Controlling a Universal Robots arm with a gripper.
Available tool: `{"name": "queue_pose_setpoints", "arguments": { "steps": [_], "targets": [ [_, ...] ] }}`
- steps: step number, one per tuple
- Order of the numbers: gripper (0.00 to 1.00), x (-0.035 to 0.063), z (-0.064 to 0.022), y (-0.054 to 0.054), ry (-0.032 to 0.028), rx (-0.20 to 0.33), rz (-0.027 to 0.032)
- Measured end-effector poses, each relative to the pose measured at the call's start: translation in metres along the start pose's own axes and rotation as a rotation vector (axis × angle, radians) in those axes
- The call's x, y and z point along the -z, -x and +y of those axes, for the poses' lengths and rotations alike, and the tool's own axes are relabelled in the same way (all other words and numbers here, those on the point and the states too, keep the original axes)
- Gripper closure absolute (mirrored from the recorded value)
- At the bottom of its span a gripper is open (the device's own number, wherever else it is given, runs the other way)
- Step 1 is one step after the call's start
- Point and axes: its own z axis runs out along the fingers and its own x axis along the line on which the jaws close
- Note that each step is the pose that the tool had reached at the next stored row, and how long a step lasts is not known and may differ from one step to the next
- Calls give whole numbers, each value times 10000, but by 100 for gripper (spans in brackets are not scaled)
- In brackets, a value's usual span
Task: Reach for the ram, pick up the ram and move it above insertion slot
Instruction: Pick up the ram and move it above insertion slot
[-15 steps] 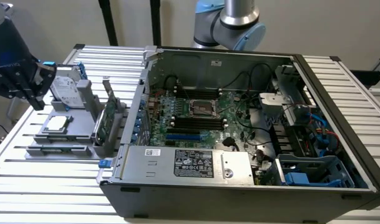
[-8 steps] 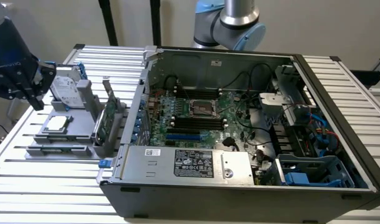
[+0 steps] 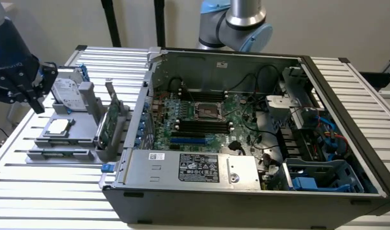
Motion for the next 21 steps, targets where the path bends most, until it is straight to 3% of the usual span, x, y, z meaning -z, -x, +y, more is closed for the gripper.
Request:
{"name": "queue_pose_setpoints", "arguments": {
  "steps": [21],
  "targets": [
    [89,0,0,0,-5,3823,142]
  ]
}}
